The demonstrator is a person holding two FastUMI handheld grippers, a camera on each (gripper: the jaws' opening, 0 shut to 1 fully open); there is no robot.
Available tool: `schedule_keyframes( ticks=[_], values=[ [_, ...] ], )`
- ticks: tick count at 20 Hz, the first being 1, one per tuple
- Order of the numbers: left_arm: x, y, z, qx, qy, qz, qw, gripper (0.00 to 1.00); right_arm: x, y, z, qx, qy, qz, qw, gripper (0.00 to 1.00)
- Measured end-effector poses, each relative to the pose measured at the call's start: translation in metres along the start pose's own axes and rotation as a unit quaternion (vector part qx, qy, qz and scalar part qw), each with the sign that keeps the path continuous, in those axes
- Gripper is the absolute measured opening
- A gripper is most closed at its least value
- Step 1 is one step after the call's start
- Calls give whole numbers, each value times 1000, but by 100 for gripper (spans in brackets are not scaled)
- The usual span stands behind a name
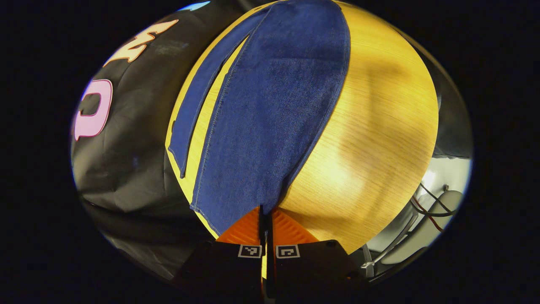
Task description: Grasp the waist and the cuffs of the jeans and fold them to make the two legs overlap; first hold the waist and fold one-third of the jeans toward the cuffs, then hold the cuffs and fold the remaining one-third in the same direction to finish folding.
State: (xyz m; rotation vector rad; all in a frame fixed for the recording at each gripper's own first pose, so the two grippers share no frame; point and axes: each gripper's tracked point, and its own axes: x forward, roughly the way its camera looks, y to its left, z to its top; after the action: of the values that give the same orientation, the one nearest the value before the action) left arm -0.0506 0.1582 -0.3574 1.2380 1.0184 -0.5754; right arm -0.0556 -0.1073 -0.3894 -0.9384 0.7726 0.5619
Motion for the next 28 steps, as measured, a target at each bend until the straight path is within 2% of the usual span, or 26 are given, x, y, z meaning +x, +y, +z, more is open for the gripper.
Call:
schedule_keyframes(
  ticks=[6, 8, 9, 12, 13, 14, 15, 17, 19, 21, 22, 25, 28],
  values=[
    [3, 1, 0, -7, 16, 3, 1000, 0, 25, 9, -6, -116, 7, 14, 993, 99],
    [3, 2, 0, -10, 18, 2, 1000, 0, 37, 6, -4, -135, 5, 12, 991, 90],
    [3, 2, 1, -9, 19, 2, 1000, 0, 43, 5, -4, -133, 8, 14, 991, 90],
    [3, 2, 2, -12, 22, 4, 1000, 0, 49, 6, -1, -133, 16, 18, 991, 77],
    [3, 1, 2, -13, 23, 5, 1000, 0, 53, 8, -2, -137, 19, 24, 990, 68],
    [4, 2, 2, -15, 24, 6, 1000, 0, 59, 11, -2, -141, 24, 33, 989, 64],
    [4, 2, 2, -16, 25, 8, 1000, 0, 63, 17, -4, -144, 32, 47, 988, 50],
    [4, 2, 2, -22, 27, 13, 999, 0, 66, 17, -3, -166, 35, 36, 985, 28],
    [4, 2, 3, -33, 31, 17, 999, 0, 64, 14, -3, -152, 41, 27, 987, 6],
    [4, 3, 3, -37, 33, 9, 999, 0, 63, 10, 1, -119, 44, 22, 992, 4],
    [2, 3, 3, -44, 37, 5, 998, 0, 61, 3, 8, -108, 37, 7, 993, 5],
    [-2, 24, 9, -98, 40, 40, 994, 0, 48, -16, 30, -80, 22, -30, 996, 5],
    [-13, 58, 29, -169, 34, 72, 982, 0, 42, -50, 62, -27, 0, -71, 997, 4]
  ],
)
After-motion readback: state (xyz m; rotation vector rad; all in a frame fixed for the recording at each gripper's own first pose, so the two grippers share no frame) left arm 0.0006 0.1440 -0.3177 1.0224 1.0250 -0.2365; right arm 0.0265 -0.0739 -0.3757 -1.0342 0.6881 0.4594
